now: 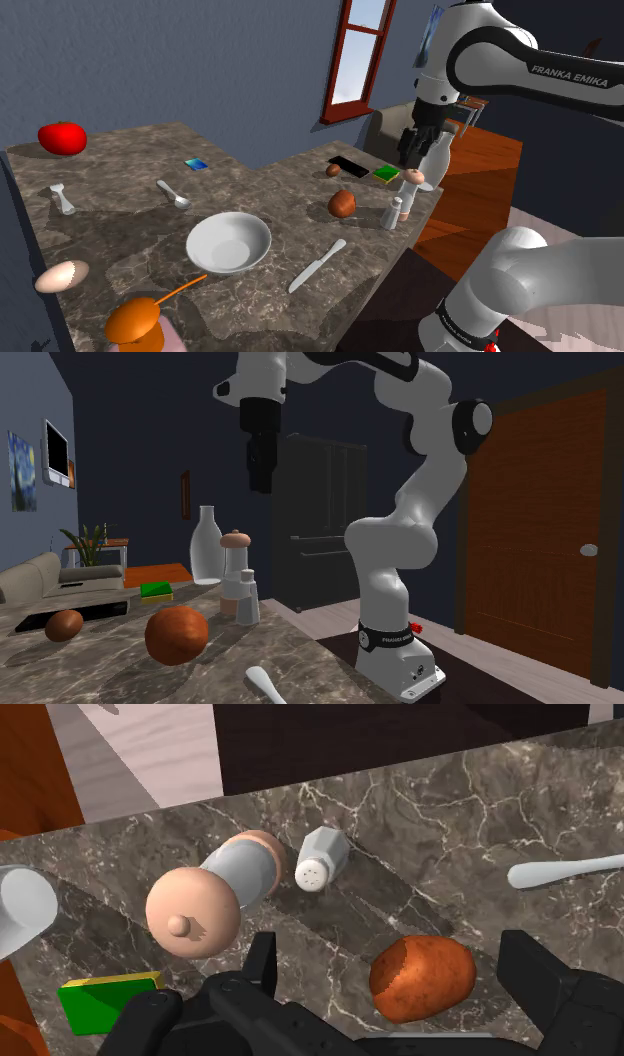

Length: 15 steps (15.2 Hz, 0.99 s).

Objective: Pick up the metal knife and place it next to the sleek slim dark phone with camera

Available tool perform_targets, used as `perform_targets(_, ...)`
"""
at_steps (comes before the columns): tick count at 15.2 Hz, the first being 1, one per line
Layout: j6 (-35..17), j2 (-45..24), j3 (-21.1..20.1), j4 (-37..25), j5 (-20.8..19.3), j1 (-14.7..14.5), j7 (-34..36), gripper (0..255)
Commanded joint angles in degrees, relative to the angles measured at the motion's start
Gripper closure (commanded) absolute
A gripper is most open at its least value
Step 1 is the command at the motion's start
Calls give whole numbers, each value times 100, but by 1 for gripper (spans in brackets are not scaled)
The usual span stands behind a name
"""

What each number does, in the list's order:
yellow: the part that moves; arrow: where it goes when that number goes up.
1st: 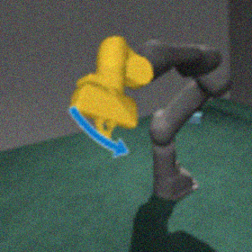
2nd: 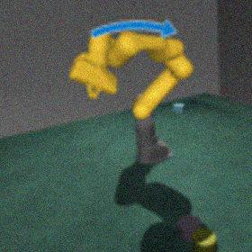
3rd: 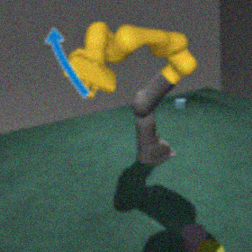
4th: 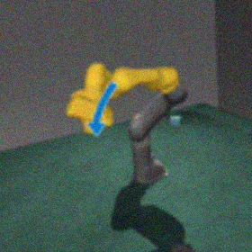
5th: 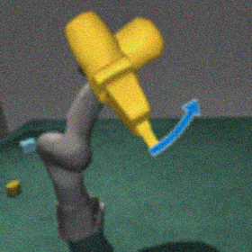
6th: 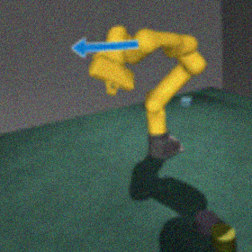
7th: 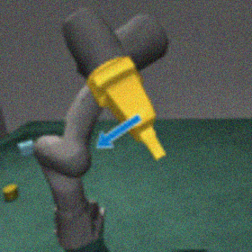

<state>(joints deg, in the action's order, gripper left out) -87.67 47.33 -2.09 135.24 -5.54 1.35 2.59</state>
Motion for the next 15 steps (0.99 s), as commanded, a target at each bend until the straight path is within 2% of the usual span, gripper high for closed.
perform_targets(1, 0, 0, 0, 0, 0, 0, 0, 0)
perform_targets(8, -362, 676, -991, 1085, 995, 284, 2307, 0)
perform_targets(15, -1012, 735, -2252, 1671, 2232, 483, 4643, 0)
